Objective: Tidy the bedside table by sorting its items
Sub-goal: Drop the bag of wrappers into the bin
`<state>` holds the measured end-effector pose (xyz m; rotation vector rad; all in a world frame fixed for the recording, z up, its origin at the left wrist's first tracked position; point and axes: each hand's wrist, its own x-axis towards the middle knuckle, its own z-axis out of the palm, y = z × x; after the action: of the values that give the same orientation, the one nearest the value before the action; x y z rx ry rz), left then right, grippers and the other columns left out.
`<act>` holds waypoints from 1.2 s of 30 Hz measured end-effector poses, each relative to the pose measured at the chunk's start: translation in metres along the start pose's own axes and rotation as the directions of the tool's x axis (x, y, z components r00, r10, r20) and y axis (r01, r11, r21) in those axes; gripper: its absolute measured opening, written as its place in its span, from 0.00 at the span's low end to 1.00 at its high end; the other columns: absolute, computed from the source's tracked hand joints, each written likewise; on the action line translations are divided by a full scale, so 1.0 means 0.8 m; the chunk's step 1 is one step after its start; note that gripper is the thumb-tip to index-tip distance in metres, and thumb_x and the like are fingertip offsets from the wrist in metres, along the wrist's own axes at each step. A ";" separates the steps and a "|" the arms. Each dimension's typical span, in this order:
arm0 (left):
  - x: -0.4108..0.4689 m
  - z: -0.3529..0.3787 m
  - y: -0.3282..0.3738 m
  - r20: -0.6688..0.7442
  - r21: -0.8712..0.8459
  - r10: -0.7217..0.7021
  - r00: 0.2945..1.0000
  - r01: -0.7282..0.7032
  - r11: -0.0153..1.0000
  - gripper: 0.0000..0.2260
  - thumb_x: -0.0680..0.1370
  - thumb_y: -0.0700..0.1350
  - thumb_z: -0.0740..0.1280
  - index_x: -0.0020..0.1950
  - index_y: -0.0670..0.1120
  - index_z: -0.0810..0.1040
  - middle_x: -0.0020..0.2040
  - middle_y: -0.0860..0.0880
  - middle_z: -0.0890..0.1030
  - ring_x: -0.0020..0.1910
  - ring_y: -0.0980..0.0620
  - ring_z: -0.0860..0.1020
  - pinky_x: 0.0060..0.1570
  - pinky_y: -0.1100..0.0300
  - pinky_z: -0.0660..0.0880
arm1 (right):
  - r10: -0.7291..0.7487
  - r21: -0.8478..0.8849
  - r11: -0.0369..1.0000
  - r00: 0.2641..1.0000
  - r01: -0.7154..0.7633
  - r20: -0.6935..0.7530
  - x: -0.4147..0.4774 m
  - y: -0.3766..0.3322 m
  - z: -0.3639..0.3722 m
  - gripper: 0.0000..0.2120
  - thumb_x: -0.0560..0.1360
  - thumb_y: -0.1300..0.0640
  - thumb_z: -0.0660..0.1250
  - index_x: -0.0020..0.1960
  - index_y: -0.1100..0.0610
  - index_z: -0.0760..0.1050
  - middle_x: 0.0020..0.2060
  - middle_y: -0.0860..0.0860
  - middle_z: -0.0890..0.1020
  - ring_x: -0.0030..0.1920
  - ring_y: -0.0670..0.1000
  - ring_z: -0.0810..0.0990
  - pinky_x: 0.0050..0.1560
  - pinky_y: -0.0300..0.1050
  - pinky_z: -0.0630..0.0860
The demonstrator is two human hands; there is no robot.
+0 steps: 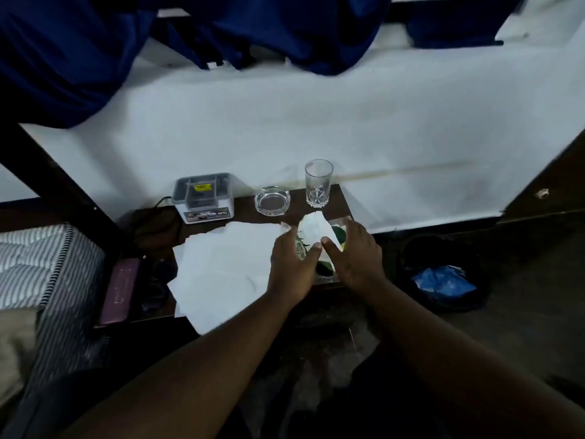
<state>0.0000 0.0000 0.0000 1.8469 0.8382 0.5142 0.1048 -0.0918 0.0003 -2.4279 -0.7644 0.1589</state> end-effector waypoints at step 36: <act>0.028 0.140 0.078 0.184 -0.225 -0.146 0.972 0.186 0.957 0.16 0.79 0.37 0.65 0.62 0.55 0.77 0.53 0.56 0.84 0.53 0.55 0.83 0.53 0.56 0.81 | 0.480 0.851 0.442 0.876 -0.284 0.043 0.009 0.153 -0.077 0.15 0.74 0.71 0.70 0.60 0.62 0.81 0.49 0.57 0.87 0.51 0.57 0.86 0.54 0.54 0.84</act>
<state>0.1102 -0.0692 0.0110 1.5574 0.7746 0.3343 0.1871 -0.1997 -0.0174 -1.5615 0.0509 0.3562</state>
